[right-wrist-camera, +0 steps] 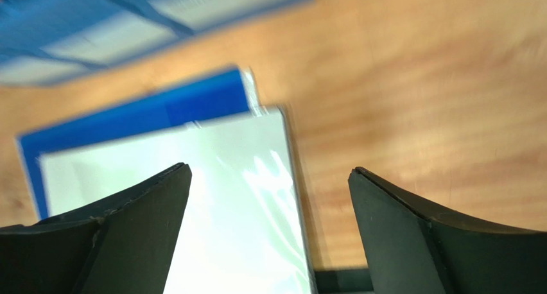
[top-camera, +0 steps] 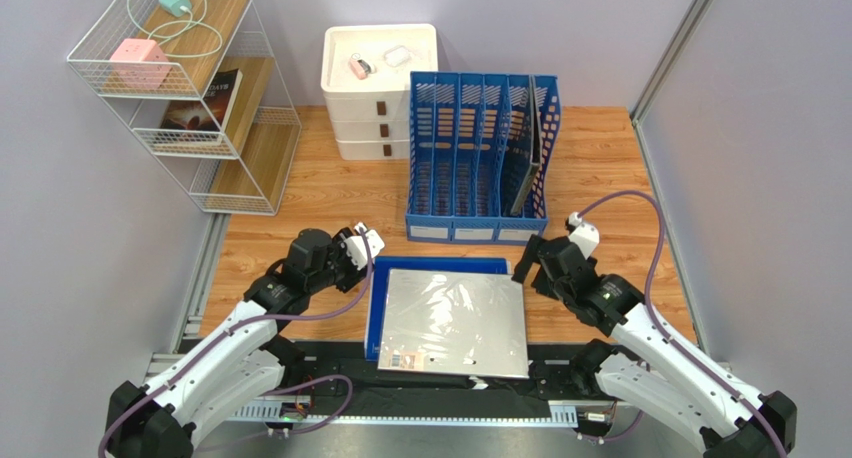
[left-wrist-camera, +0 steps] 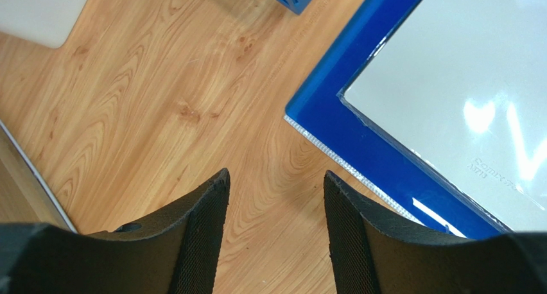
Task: Organize the desk
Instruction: Pick up the folder from the corner of the board.
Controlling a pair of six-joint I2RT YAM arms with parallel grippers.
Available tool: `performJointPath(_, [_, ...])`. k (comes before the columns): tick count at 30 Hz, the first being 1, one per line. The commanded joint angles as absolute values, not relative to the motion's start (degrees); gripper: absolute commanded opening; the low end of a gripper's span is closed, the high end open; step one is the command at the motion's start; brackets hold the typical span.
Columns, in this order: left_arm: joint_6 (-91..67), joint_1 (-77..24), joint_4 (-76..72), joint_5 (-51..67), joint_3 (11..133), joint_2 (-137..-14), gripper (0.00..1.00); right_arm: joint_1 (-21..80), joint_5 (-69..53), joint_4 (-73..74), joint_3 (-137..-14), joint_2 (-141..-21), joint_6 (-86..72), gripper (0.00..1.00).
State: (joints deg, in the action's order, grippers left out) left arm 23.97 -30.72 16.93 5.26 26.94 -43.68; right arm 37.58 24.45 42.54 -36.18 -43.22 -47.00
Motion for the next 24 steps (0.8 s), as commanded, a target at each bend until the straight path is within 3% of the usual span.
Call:
performJointPath(1, [28.8,-31.5,17.6,9.8,27.8,-44.4,0.61,37.9,12.2,47.5,-31.1,-38.4,-55.9,1.00])
performJointPath(11, [31.9,-41.8,16.9,5.1,26.2,-52.4,0.61,37.8,1.5,55.8,-27.2,-29.8,-60.7,1.00])
performJointPath(19, [33.0,-43.5,15.4,3.9,26.4,-55.6,0.60,37.8,-4.8,63.4,-30.0,-36.3,-59.4,1.00])
performJointPath(24, [32.6,-44.3,14.1,4.1,26.4,-57.7,0.60,37.9,-10.4,59.2,-28.2,-41.5,-59.2,1.00])
